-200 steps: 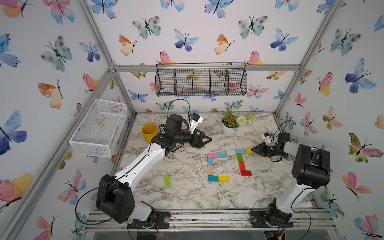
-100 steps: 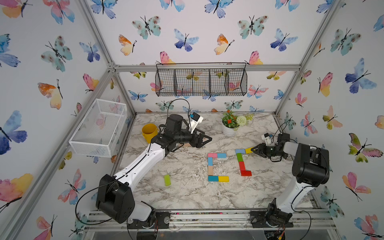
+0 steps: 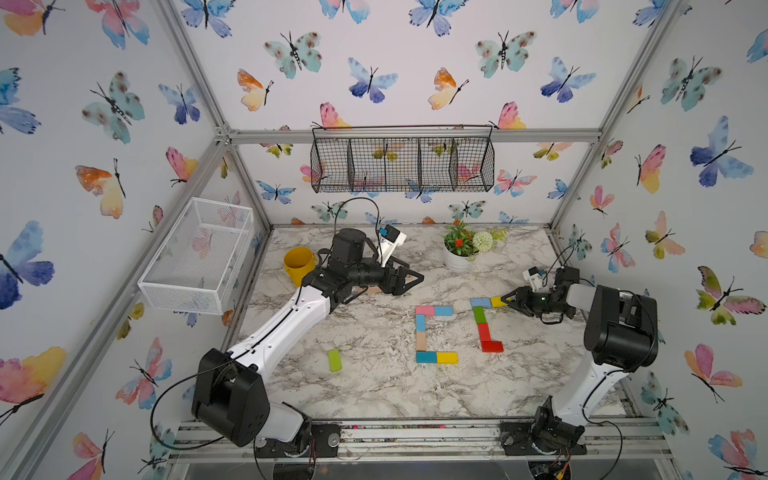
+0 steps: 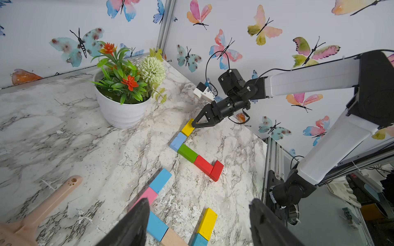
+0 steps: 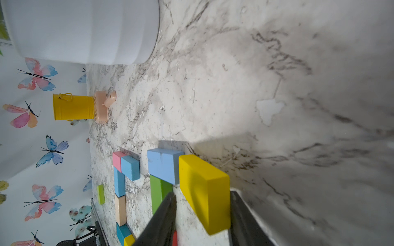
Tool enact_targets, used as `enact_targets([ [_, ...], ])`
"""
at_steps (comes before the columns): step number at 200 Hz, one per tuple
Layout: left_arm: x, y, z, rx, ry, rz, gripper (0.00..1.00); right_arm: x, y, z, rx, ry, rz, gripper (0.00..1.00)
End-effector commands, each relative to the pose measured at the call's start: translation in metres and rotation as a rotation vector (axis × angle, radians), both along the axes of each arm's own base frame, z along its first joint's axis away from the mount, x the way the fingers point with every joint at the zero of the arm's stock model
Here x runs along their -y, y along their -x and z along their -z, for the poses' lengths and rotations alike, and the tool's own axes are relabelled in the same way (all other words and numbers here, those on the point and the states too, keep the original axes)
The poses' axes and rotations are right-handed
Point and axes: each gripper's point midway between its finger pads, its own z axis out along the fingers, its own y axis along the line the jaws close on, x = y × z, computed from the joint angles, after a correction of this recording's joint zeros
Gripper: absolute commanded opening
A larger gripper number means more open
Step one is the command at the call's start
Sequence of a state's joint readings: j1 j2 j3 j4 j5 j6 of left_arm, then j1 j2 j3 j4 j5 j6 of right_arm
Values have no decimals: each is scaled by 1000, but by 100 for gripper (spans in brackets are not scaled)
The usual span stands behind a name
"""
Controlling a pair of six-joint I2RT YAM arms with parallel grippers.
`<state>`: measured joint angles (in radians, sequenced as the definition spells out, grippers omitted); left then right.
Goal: Assemble the letter c with building blocks
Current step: Assemble the building block at the center of the board.
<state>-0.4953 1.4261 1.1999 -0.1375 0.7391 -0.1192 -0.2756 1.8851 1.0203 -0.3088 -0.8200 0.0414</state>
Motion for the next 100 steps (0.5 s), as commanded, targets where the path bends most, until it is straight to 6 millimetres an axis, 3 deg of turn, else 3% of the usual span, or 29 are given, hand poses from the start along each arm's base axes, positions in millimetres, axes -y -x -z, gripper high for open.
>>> enact_targets([
  [1, -1, -1, 0, -6, 13, 8, 75, 1, 0, 1, 3, 1, 3, 43],
  [100, -4, -6, 1, -22, 23, 3, 75, 0, 3, 15, -26, -5, -7, 45],
])
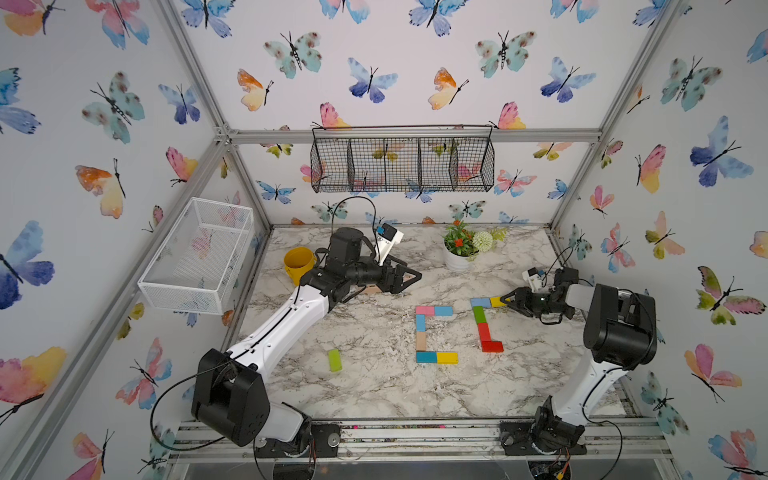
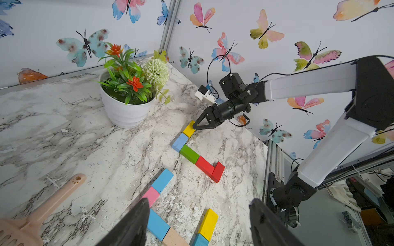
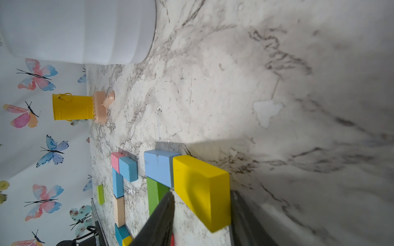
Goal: Assemble the letter c with building blocks
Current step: Assemble the building block at the center of the board.
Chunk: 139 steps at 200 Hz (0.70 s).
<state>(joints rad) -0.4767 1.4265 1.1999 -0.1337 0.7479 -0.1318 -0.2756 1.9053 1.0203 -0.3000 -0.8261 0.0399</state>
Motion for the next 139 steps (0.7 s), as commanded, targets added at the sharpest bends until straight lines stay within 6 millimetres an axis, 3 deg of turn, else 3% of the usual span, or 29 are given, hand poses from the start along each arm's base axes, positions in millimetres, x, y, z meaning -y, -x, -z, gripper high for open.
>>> enact_targets([
  [1, 1, -1, 2, -11, 15, 18, 75, 1, 2, 9, -17, 4, -5, 46],
  [139, -3, -3, -2, -4, 24, 7, 75, -7, 3, 4, 0, 22, -42, 50],
])
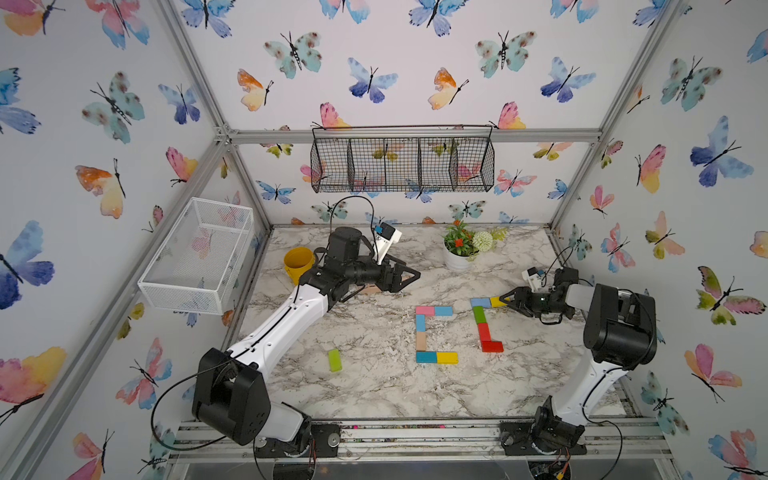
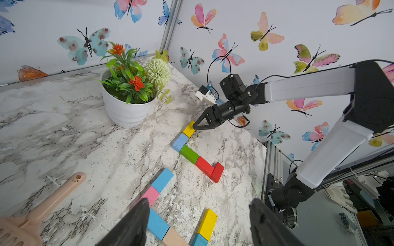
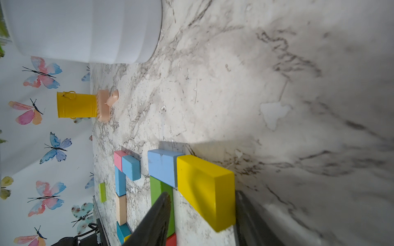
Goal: Assemble the letter c with building blocks
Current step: Assemble the building block at the center of the board.
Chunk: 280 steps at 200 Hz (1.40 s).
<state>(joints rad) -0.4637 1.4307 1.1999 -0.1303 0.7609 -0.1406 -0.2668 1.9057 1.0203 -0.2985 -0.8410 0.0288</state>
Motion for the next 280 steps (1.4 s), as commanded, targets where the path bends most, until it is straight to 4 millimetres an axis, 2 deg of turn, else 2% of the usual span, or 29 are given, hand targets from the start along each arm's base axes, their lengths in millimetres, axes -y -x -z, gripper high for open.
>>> enact_targets([
  [1, 0, 0, -2, 7, 17, 10, 75, -2, 3, 6, -12, 31, -22, 50],
  [72, -1, 1, -2, 10, 18, 10, 75, -4, 2, 6, -22, 54, -32, 50],
  [113, -1, 0, -2, 10, 18, 10, 75, 6, 5, 14, -59, 181, -9, 55],
  [157, -1, -1, -2, 9, 19, 11, 75, 10, 2, 10, -59, 285, 4, 63],
  [193, -2, -2, -1, 8, 17, 6, 75, 5, 4, 12, -71, 326, -17, 64],
  [211, -3, -2, 0, 7, 16, 4, 75, 10, 6, 16, -91, 373, -1, 64],
  [250, -4, -3, -1, 7, 17, 1, 75, 17, 4, 8, -84, 416, 28, 66],
  [280, -5, -4, 0, 7, 16, -3, 75, 10, 3, -2, -62, 380, 13, 66],
])
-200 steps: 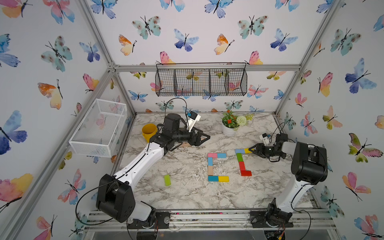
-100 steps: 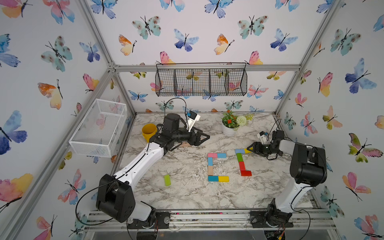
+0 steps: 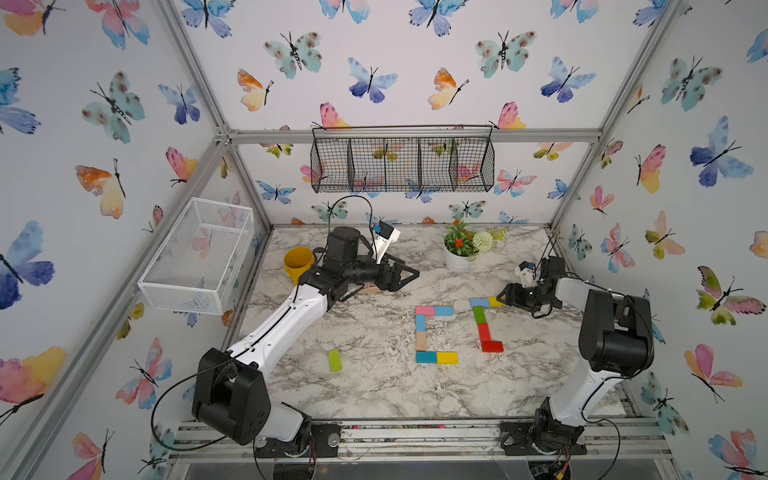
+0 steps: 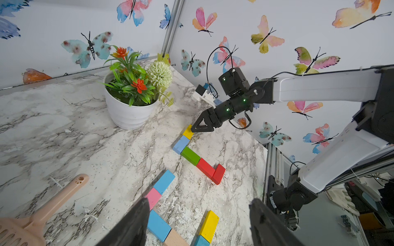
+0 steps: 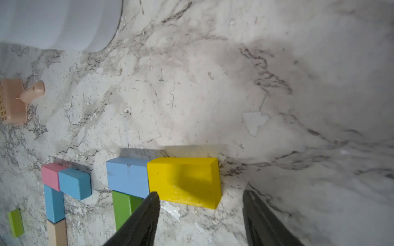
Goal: Assemble the letter c with building blocks
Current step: Assemble the building block at the center of the board, then pick up the building block from the center of the board.
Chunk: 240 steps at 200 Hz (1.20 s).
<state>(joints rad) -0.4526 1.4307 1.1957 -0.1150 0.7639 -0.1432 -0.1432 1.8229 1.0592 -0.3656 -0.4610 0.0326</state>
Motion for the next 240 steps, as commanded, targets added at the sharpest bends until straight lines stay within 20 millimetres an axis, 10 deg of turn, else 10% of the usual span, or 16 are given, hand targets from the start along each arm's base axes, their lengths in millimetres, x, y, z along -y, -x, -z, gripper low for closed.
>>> enact_targets([
  [1, -2, -1, 1, 1, 9, 6, 75, 2, 9, -4, -36, 16, 15, 66],
  [50, -20, -14, 10, -17, -58, -151, 74, -23, 16, -48, 52, -38, -33, 64],
  [86, -81, -21, 40, -158, -205, -538, 77, -48, 37, -63, 51, -80, -76, 64],
  [240, -222, 77, 184, -605, -585, -1146, 77, -127, 83, -84, 55, -107, -278, 62],
])
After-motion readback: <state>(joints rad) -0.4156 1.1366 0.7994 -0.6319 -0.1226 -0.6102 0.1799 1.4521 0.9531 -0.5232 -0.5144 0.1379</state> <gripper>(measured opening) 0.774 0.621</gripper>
